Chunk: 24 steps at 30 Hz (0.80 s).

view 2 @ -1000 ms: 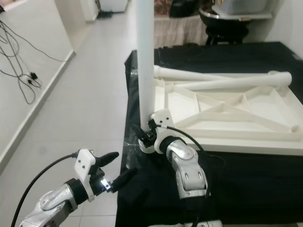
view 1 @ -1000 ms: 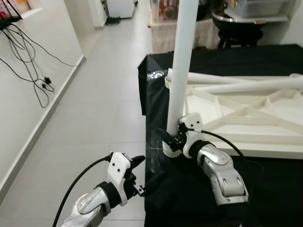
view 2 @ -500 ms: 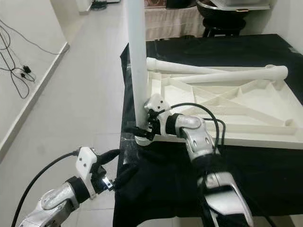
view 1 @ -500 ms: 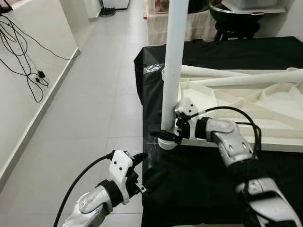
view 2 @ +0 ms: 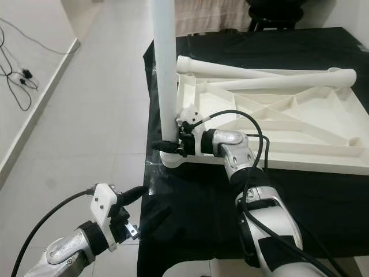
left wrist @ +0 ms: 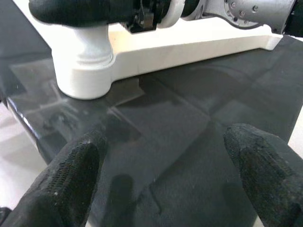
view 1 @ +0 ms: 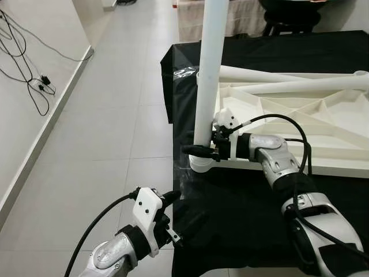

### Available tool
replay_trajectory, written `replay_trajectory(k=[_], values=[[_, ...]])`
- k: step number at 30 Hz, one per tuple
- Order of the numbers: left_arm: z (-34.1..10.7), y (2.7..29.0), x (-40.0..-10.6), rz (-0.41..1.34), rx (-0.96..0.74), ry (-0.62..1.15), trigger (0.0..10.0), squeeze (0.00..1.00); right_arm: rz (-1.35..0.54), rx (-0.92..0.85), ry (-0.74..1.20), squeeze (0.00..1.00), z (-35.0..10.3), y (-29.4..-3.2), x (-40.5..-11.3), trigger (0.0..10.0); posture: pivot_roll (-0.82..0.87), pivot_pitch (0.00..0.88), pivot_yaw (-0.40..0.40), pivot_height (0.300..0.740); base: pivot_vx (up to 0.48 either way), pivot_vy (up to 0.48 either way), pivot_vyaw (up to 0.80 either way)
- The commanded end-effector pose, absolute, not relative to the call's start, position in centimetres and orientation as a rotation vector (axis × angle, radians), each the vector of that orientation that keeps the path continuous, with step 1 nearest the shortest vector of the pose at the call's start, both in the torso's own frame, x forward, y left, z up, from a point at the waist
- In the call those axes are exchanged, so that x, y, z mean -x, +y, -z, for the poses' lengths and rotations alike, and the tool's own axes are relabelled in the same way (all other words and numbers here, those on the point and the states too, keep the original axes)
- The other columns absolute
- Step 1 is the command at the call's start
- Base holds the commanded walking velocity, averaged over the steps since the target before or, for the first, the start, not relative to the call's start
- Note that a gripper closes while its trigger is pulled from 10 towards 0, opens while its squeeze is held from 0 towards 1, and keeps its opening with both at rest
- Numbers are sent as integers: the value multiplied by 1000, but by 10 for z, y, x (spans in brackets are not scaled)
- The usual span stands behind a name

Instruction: Building children table

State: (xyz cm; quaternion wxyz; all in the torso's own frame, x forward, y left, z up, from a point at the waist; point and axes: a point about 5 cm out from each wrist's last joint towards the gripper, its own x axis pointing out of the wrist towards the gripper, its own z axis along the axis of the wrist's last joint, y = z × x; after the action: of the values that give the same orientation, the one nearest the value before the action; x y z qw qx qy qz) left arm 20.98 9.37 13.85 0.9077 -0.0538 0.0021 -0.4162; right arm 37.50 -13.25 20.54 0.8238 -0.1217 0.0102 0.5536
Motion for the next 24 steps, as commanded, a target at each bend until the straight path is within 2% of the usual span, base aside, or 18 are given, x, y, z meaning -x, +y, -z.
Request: replay_trajectory(k=[1, 4, 7, 9, 10, 11, 12, 16, 17, 18, 24], values=[[-134, 97, -207, 867, 111, 40, 10000, 0, -1181, 217, 46, 0, -196, -137, -372, 0, 20, 230, 66, 740, 0, 0, 0], [-133, 97, -207, 870, 111, 43, 10000, 0, -1144, 226, 12, 0, -198, -143, -370, 0, 4, 225, 64, 740, 0, 0, 0], [-132, 98, -207, 872, 113, 46, 10000, 0, -963, 245, -29, 0, -193, -157, -358, 0, -13, 223, 56, 740, 0, 0, 0], [-132, 99, -207, 871, 113, 47, 10000, 0, -591, 206, -41, 0, -178, -157, -349, 0, -27, 219, 42, 740, 0, 0, 0], [-131, 100, -207, 870, 113, 48, 10000, 0, -487, 195, -44, 0, -175, -158, -345, 0, -34, 219, 41, 740, 0, 0, 0], [-131, 100, -207, 870, 113, 48, 10000, 0, -487, 195, -44, 0, -175, -158, -345, 0, -34, 219, 41, 740, 0, 0, 0], [-132, 102, -210, 867, 118, 48, 10000, 0, -359, 233, 17, 0, -142, -134, -305, 0, -46, 225, 70, 740, 0, 0, 0], [-131, 103, -211, 870, 118, 49, 10000, 0, -320, 230, 46, 0, -130, -120, -286, 0, -53, 218, 71, 740, 0, 0, 0], [-128, 103, -214, 878, 112, 56, 10000, 0, -311, 252, 31, 0, -133, -123, -299, 0, -51, 175, 72, 740, 0, 0, 0], [-127, 102, -215, 883, 109, 58, 10000, 0, -303, 258, 29, 0, -135, -126, -303, 0, -50, 168, 71, 740, 0, 0, 0], [-126, 104, -220, 862, 110, 48, 10000, 0, -289, 262, 44, 0, -141, -120, -307, 0, -42, 154, 63, 740, 0, 0, 0]])
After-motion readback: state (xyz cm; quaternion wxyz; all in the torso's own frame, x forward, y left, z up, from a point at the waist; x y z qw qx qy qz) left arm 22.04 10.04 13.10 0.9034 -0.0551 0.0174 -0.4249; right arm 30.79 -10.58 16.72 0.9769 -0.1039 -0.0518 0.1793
